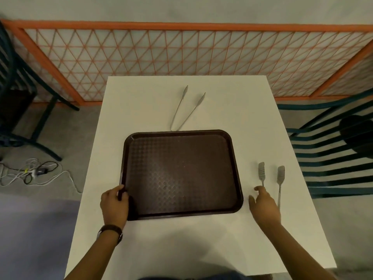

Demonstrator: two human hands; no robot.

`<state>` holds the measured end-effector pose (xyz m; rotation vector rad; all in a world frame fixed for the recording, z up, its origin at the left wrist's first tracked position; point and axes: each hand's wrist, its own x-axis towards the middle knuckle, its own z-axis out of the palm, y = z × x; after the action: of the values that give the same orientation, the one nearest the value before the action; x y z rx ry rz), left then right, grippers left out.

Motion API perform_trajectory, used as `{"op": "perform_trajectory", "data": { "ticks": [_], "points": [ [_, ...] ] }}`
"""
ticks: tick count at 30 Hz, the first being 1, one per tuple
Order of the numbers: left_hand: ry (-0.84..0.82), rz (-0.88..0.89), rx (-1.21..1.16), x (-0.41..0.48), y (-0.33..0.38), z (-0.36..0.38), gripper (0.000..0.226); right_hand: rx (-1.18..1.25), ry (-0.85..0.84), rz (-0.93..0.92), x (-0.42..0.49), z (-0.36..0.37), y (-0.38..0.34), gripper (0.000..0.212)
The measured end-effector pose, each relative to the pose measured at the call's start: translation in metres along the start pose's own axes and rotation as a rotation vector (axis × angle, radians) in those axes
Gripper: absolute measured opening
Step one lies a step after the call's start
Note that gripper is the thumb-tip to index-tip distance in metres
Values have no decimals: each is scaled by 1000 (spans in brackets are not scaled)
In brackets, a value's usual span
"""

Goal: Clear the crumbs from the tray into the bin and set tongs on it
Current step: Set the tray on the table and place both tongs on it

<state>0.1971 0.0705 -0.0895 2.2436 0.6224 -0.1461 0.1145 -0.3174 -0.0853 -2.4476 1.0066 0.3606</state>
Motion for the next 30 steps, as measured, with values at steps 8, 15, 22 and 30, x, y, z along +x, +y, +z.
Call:
{"op": "perform_trajectory", "data": {
  "ticks": [8, 15, 22, 30],
  "points": [
    [-332, 320, 27, -46, 36, 49, 26, -80, 182, 175, -22, 6, 50, 77],
    [-446, 391, 74, -64, 53, 74, 28, 171, 163, 283, -15, 19, 52, 68],
    [-436, 547, 163, -16, 88, 87, 30, 265, 239, 250, -18, 20, 36, 63],
    [-242, 600, 202, 74, 166, 124, 34, 304, 179, 34, -53, 23, 1, 68]
  ]
}}
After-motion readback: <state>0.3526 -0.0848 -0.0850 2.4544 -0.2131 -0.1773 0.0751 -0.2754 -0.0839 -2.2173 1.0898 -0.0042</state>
